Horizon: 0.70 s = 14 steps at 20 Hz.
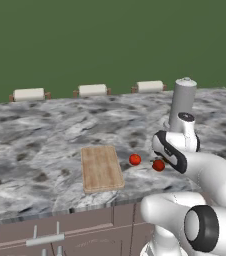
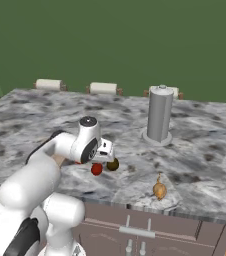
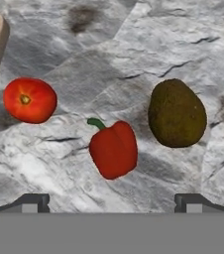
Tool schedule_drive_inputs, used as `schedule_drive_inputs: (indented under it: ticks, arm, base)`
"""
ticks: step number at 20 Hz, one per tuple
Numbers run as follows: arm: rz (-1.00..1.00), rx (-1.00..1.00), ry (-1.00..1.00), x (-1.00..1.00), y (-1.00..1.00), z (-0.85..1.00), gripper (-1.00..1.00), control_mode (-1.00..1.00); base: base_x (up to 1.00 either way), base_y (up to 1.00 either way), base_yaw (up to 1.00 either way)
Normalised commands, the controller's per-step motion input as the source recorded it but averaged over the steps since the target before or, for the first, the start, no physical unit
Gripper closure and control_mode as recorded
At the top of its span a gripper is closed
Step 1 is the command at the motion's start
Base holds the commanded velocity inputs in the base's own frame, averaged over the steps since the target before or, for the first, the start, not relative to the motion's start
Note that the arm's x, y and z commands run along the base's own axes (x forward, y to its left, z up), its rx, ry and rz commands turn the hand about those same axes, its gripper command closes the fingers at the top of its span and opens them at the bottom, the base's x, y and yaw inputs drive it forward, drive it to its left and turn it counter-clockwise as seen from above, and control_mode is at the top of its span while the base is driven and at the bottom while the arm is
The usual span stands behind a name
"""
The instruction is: Place the avocado, onion, tomato, and bell pepper on the cutting board.
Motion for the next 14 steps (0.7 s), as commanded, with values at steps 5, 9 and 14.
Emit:
schedule_drive_inputs:
  ticks: [5,9,14]
  arm:
    - [0.00,0.00,0.01,0.08,0.08,-0.20,-1.00,-1.00]
    - [0.00,0.00,0.02,0.11,0.10,-0.21,-1.00,-1.00]
    - [0.00,0.00,0.00,0.12,0.02,-0.21,-1.00,-1.00]
  base:
    - [0.00,0.00,0.00]
    - [0.00,0.00,0.00]
    - [0.00,0.00,0.00]
